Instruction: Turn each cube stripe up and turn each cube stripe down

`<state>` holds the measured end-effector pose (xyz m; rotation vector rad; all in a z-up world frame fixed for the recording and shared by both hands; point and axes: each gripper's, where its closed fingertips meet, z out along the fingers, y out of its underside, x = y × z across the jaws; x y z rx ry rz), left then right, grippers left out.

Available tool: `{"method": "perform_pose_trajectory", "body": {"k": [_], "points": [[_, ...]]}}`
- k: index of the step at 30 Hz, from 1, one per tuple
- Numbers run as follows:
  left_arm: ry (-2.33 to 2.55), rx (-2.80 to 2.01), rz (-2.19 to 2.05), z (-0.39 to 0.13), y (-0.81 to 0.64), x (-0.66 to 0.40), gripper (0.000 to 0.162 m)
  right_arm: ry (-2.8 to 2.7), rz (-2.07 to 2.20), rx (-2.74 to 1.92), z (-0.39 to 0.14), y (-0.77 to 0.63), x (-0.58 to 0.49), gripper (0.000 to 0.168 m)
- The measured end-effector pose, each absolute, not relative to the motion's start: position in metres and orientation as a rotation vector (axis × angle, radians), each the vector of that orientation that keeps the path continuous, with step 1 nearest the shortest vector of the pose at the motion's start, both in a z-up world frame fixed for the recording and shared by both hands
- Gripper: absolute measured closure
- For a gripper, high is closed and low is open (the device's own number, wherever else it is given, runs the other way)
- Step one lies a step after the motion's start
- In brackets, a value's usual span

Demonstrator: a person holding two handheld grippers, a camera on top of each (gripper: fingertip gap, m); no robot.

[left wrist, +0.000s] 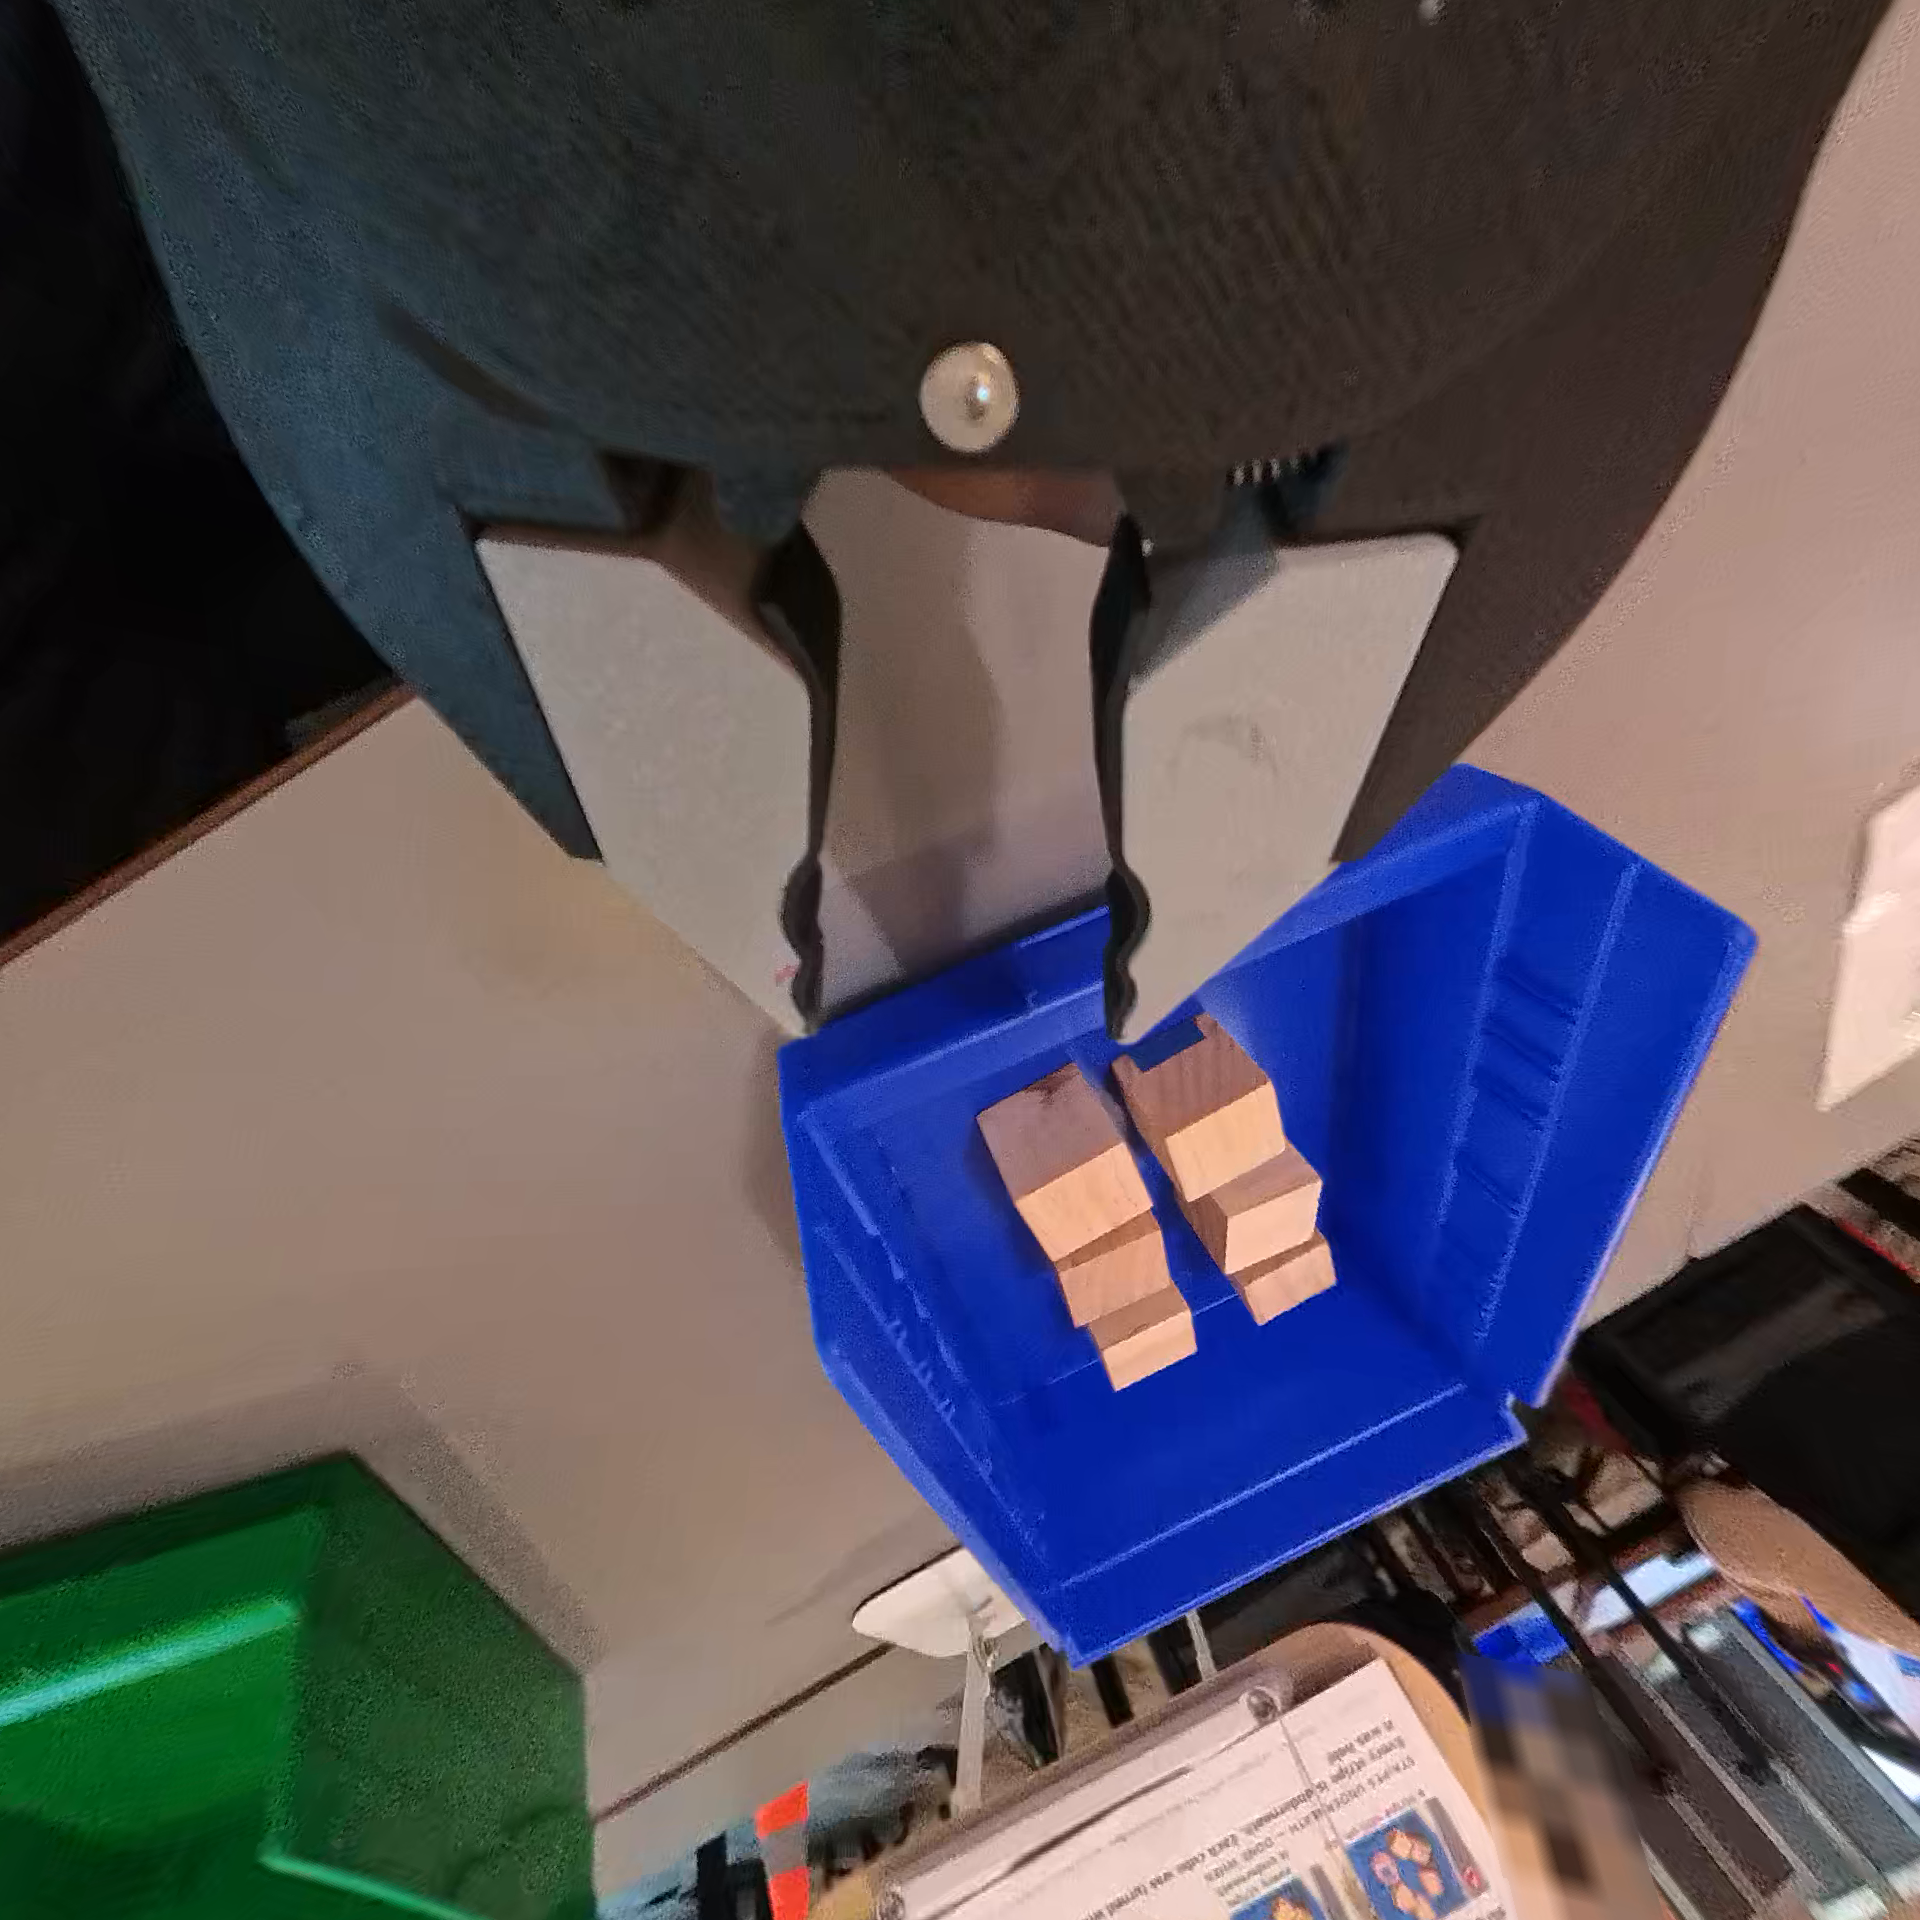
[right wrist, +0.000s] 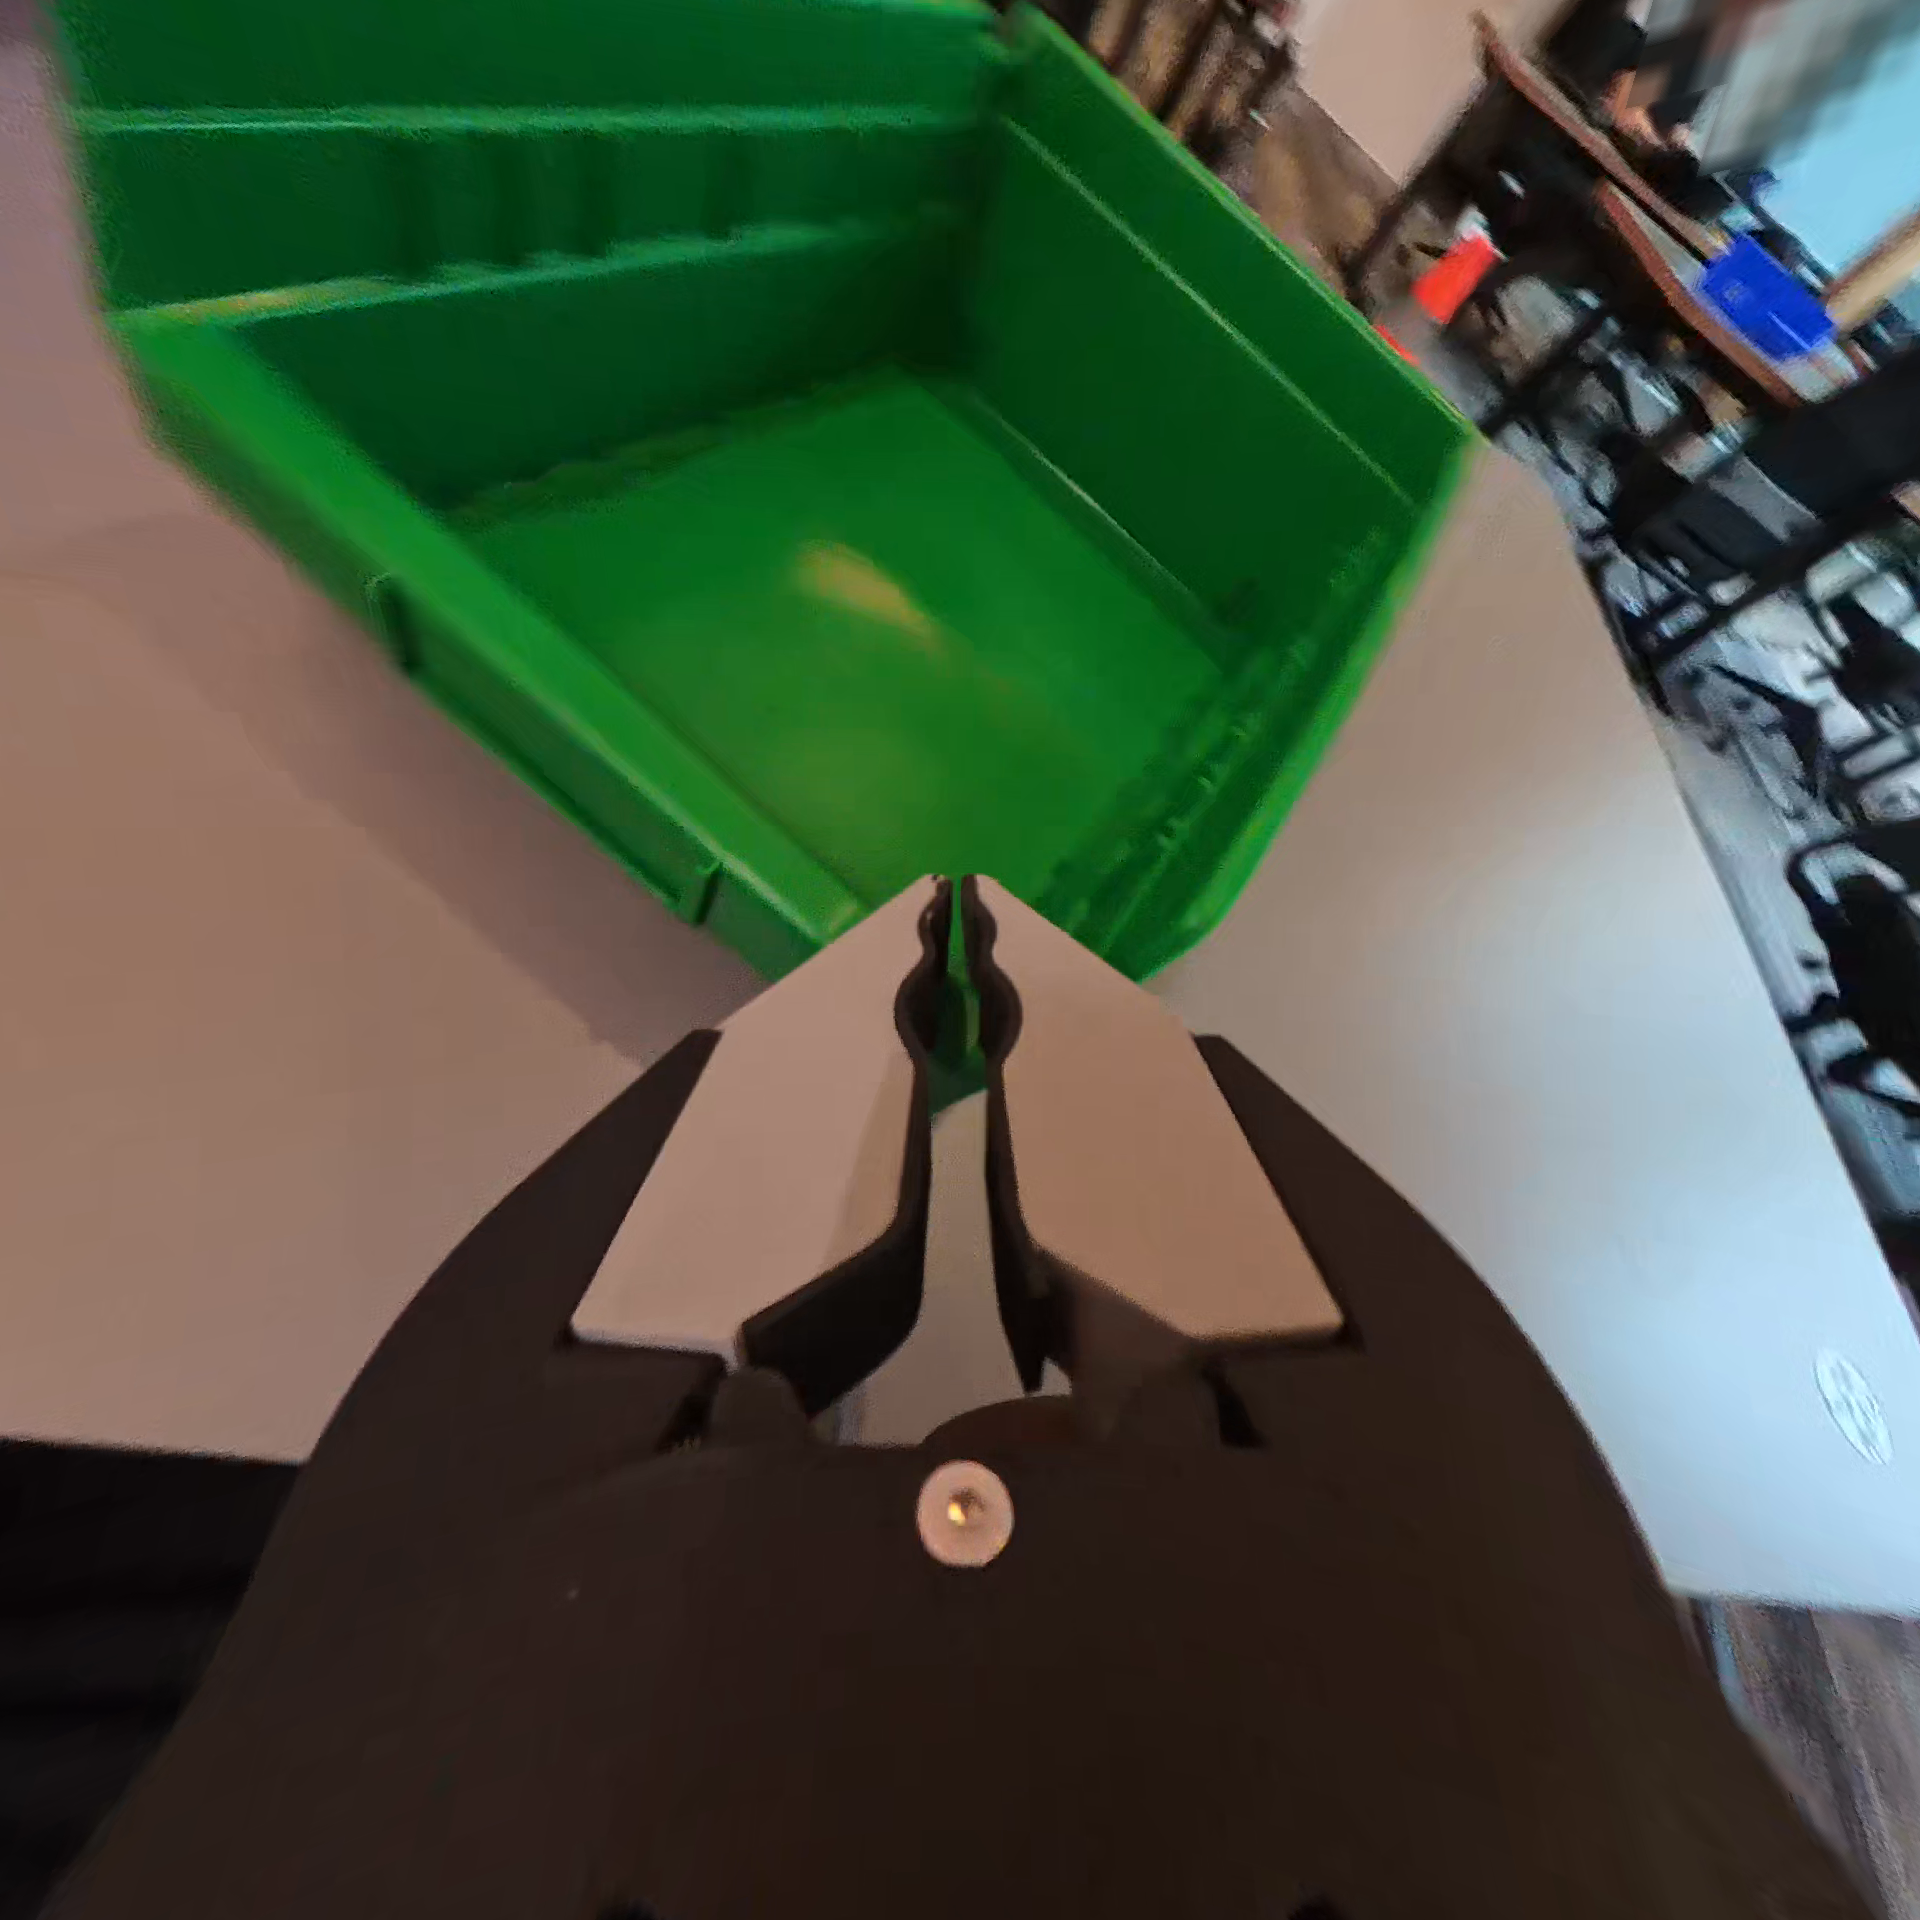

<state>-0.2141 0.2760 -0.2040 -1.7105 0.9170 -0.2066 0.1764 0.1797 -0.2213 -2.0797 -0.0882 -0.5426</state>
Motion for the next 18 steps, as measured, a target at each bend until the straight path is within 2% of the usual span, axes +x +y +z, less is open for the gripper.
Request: {"method": "perform_pose_trajectory", "body": {"k": [2, 3, 8, 11, 14, 15, 17, 18], "points": [[0.892, -1.709, -0.323, -0.198, 0.271, -0.214, 0.11, 0.018, -0.482, -2.11, -0.221, 0.169, 0.205, 0.148], [0.893, -1.705, -0.365, -0.195, 0.269, -0.21, 0.108, 0.046, -0.387, -2.106, -0.218, 0.167, 0.205, 0.144], [0.918, -1.637, -0.29, -0.189, 0.275, -0.169, 0.102, -0.191, 0.066, -1.969, -0.196, 0.184, 0.108, 0.115], [0.892, -1.638, -0.163, -0.196, 0.303, -0.149, 0.122, -0.283, -0.137, -2.018, -0.212, 0.215, 0.087, 0.106], [0.928, -1.696, -0.038, -0.219, 0.329, -0.142, 0.139, -0.341, -0.399, -2.054, -0.23, 0.247, 0.095, 0.107], [0.932, -1.691, 0.007, -0.22, 0.335, -0.146, 0.151, -0.363, -0.485, -2.084, -0.238, 0.252, 0.102, 0.109], [0.899, -1.732, 0.03, -0.221, 0.344, -0.166, 0.156, -0.42, -0.599, -2.086, -0.245, 0.256, 0.112, 0.1], [0.859, -1.759, -0.043, -0.22, 0.346, -0.174, 0.157, -0.423, -0.601, -2.075, -0.244, 0.254, 0.114, 0.105]]}}
